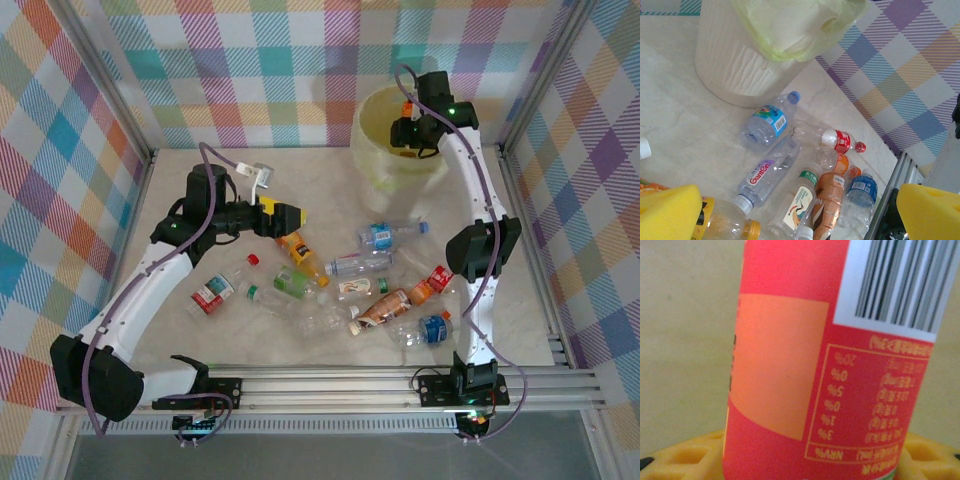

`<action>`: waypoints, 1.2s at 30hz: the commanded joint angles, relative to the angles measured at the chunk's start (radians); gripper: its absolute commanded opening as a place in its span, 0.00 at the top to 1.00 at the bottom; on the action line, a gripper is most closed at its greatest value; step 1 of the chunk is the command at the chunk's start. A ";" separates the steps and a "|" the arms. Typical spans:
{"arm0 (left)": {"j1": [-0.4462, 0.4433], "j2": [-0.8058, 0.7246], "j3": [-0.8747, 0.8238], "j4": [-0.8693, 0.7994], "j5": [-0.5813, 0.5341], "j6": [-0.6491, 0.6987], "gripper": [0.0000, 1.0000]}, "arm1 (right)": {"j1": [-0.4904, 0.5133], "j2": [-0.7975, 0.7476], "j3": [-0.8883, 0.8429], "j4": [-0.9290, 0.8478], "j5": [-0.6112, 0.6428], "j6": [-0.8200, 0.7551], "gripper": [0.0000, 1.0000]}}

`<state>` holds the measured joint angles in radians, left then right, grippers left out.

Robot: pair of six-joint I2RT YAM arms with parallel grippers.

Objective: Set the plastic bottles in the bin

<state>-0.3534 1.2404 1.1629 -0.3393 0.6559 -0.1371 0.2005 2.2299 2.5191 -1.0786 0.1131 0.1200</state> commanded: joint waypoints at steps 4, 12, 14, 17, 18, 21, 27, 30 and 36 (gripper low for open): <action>-0.024 0.009 0.038 -0.010 -0.001 0.021 0.00 | -0.013 0.032 0.036 -0.048 -0.035 0.019 0.40; -0.039 0.026 0.041 -0.020 0.003 0.023 0.00 | -0.019 0.051 0.038 -0.043 -0.048 0.027 0.34; -0.042 0.028 0.041 -0.018 0.004 0.022 0.00 | -0.019 0.051 0.044 -0.044 -0.051 0.029 0.32; -0.045 0.031 0.041 -0.019 0.004 0.024 0.00 | -0.021 0.052 0.049 -0.043 -0.059 0.029 0.28; -0.045 0.032 0.043 -0.019 0.004 0.023 0.00 | -0.021 0.051 0.053 -0.044 -0.062 0.030 0.26; -0.047 0.035 0.042 -0.019 0.007 0.023 0.00 | -0.021 0.052 0.072 -0.051 -0.066 0.030 0.23; -0.053 0.038 0.036 -0.005 0.013 0.018 0.00 | -0.021 0.030 0.098 -0.056 -0.052 0.027 0.22; -0.055 0.036 0.034 0.000 0.018 0.016 0.00 | -0.021 -0.011 0.095 -0.033 -0.038 0.026 0.22; -0.064 0.026 0.028 0.010 -0.003 0.008 0.00 | -0.019 -0.128 0.027 0.026 -0.028 0.015 0.22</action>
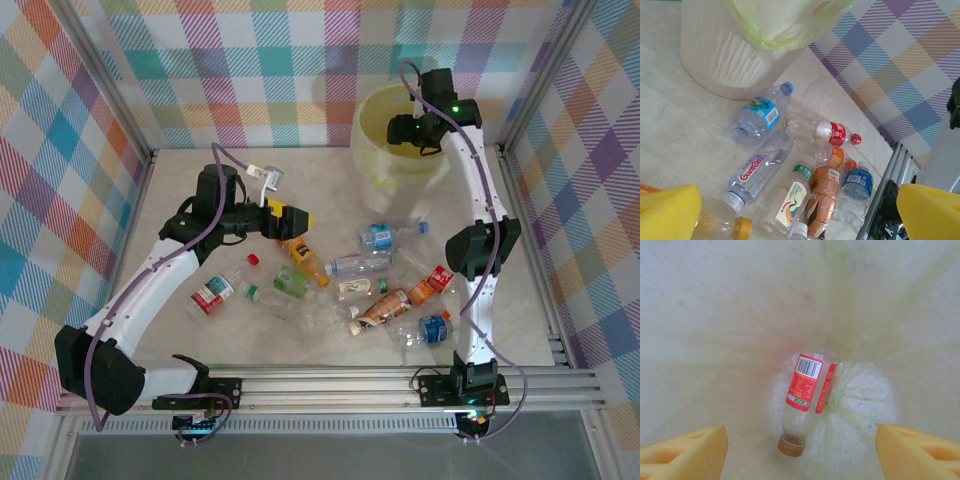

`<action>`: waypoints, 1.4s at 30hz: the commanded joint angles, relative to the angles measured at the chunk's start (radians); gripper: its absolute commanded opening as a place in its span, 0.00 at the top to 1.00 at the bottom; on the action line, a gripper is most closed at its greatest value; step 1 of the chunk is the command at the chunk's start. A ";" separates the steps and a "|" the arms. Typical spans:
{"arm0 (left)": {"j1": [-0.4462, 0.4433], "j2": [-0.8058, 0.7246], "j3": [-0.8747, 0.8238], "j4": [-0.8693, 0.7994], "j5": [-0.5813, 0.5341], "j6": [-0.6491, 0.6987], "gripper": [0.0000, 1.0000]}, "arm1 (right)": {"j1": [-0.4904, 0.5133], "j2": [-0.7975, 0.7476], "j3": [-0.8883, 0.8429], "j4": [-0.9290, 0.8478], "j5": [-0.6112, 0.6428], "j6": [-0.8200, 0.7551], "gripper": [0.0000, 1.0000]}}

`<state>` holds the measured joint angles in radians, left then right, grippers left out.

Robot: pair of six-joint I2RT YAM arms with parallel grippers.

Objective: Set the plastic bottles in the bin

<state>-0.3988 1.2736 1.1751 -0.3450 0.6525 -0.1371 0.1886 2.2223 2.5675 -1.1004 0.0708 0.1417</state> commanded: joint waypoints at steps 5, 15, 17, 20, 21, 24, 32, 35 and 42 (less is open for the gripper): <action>-0.045 -0.019 0.014 0.024 -0.012 0.000 0.00 | -0.002 -0.255 -0.155 0.112 0.014 -0.014 0.22; -0.107 -0.028 0.001 0.076 0.019 -0.010 0.00 | 0.072 -0.650 -0.589 0.200 0.046 -0.009 0.22; -0.114 -0.037 0.004 0.039 0.013 -0.004 0.00 | 0.091 -0.741 -0.697 0.208 0.051 0.010 0.21; -0.124 -0.042 0.020 0.010 0.052 0.026 0.00 | 0.108 -0.860 -0.859 0.204 0.045 0.084 0.21; -0.127 -0.038 0.031 -0.012 0.064 0.041 0.00 | 0.115 -0.900 -0.910 0.195 0.051 0.113 0.21; -0.138 -0.031 0.070 -0.086 0.088 0.090 0.00 | 0.138 -0.987 -1.059 0.175 0.065 0.194 0.21; -0.174 -0.028 0.157 -0.240 0.106 0.168 0.00 | 0.169 -1.159 -1.358 0.086 0.081 0.354 0.27; -0.184 -0.030 0.182 -0.272 0.101 0.179 0.00 | 0.177 -1.192 -1.437 0.065 0.050 0.400 0.28; -0.193 -0.052 0.168 -0.292 0.073 0.211 0.00 | 0.206 -1.260 -1.587 -0.025 0.141 0.559 0.28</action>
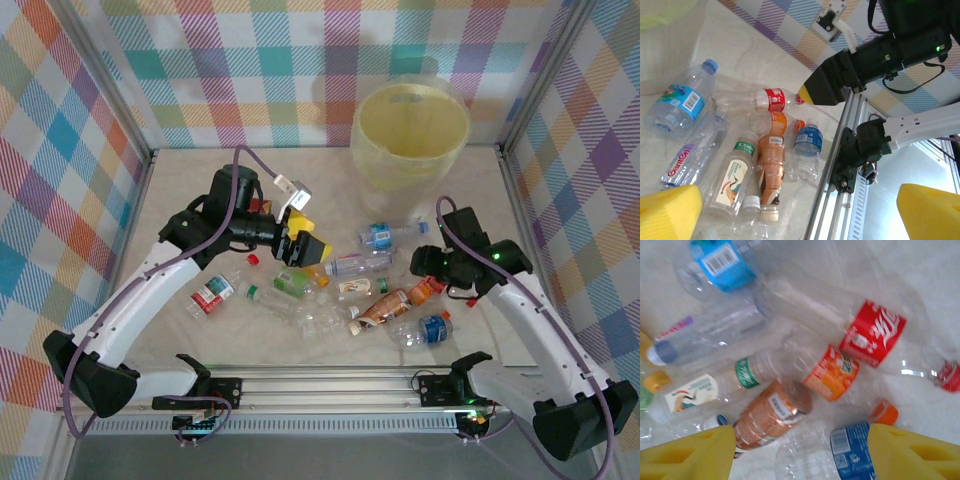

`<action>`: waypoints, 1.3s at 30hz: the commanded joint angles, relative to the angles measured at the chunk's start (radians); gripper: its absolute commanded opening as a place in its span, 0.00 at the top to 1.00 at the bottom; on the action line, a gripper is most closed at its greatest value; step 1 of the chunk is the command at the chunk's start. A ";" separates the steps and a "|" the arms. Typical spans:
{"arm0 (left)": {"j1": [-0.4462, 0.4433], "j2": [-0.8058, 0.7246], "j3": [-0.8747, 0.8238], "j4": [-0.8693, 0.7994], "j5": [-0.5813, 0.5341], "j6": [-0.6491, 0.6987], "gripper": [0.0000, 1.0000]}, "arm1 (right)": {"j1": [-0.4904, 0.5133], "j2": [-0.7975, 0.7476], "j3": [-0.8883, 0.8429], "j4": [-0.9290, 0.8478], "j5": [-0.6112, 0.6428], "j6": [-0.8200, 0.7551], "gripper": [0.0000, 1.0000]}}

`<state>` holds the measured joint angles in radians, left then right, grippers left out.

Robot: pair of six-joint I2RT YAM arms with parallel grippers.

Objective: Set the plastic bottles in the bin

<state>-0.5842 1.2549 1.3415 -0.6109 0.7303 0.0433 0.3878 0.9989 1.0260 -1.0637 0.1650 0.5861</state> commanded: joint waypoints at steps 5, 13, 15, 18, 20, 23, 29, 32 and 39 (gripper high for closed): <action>-0.011 -0.030 0.012 -0.036 -0.001 0.021 0.00 | 0.006 -0.050 -0.120 -0.114 0.094 0.238 0.25; -0.016 -0.041 0.016 -0.052 -0.039 0.005 0.00 | 0.006 -0.047 -0.199 -0.138 0.121 0.422 0.11; -0.017 -0.050 0.015 -0.052 -0.039 0.005 0.00 | 0.006 -0.048 -0.222 -0.132 0.106 0.454 0.11; -0.017 -0.063 0.016 -0.052 -0.049 0.004 0.00 | 0.006 -0.063 -0.287 -0.083 0.056 0.519 0.12; -0.017 -0.069 0.013 -0.052 -0.053 0.007 0.00 | 0.006 -0.077 -0.338 -0.041 0.022 0.569 0.14; -0.017 -0.065 0.015 -0.059 -0.051 0.009 0.00 | 0.006 -0.103 -0.406 0.004 -0.008 0.639 0.17; -0.017 -0.063 0.012 -0.066 -0.051 0.012 0.00 | 0.006 -0.133 -0.504 0.087 -0.054 0.721 0.13; -0.017 -0.064 0.010 -0.067 -0.052 0.015 0.00 | 0.006 -0.137 -0.539 0.141 -0.073 0.745 0.13; -0.017 -0.058 0.008 -0.068 -0.055 0.014 0.00 | 0.011 -0.149 -0.579 0.230 -0.073 0.780 0.14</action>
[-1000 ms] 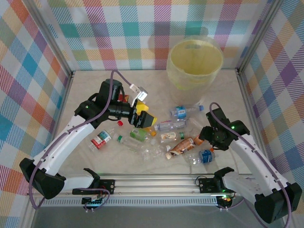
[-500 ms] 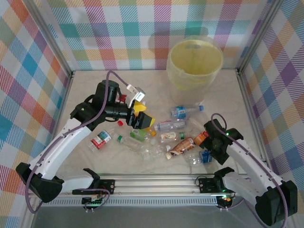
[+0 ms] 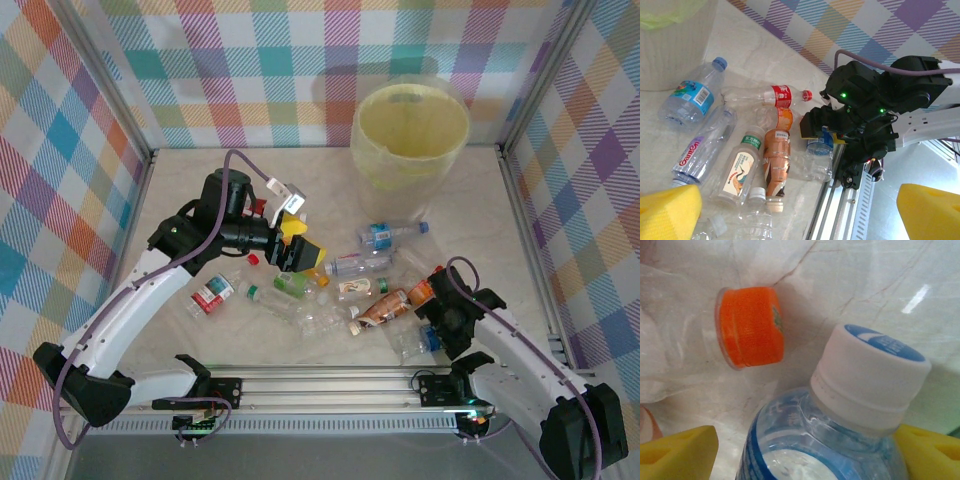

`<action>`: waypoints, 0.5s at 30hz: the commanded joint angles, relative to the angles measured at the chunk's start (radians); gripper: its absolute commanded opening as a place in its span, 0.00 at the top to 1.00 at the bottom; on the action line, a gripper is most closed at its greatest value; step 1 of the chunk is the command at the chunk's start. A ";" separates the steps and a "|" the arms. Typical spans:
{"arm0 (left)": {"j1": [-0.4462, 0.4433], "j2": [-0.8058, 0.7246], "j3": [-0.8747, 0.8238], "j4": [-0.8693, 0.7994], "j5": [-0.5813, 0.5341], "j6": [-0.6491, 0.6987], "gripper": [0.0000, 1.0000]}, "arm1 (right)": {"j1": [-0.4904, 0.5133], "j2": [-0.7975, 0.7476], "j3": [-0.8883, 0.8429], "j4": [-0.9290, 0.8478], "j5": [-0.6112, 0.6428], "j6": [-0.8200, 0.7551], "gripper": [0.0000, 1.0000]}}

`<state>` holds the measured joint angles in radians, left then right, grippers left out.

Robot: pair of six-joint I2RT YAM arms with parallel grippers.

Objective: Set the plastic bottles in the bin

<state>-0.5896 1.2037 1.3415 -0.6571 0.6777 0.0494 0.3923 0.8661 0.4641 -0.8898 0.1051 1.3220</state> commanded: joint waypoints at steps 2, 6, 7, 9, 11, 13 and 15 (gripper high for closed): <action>-0.011 -0.008 0.007 -0.024 -0.005 0.010 0.00 | 0.008 -0.011 -0.027 0.074 -0.014 0.050 0.14; -0.012 -0.007 0.007 -0.022 -0.006 0.012 0.00 | 0.010 -0.011 -0.048 0.108 -0.013 0.063 0.16; -0.012 -0.007 0.005 -0.022 -0.005 0.011 0.00 | 0.009 -0.013 -0.052 0.113 -0.010 0.067 0.18; -0.012 -0.004 0.004 -0.024 -0.004 0.011 0.00 | 0.010 -0.019 -0.059 0.125 -0.007 0.069 0.20; -0.012 -0.003 0.004 -0.022 -0.005 0.012 0.00 | 0.011 -0.028 -0.059 0.126 -0.002 0.070 0.22; -0.012 0.000 0.003 -0.022 -0.004 0.011 0.00 | 0.011 -0.041 -0.059 0.116 0.007 0.069 0.26; -0.012 0.001 0.004 -0.022 -0.004 0.011 0.00 | 0.011 -0.053 -0.059 0.112 0.010 0.064 0.28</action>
<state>-0.5896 1.2037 1.3415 -0.6605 0.6693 0.0494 0.3969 0.8337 0.4103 -0.7780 0.1036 1.3762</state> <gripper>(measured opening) 0.997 0.728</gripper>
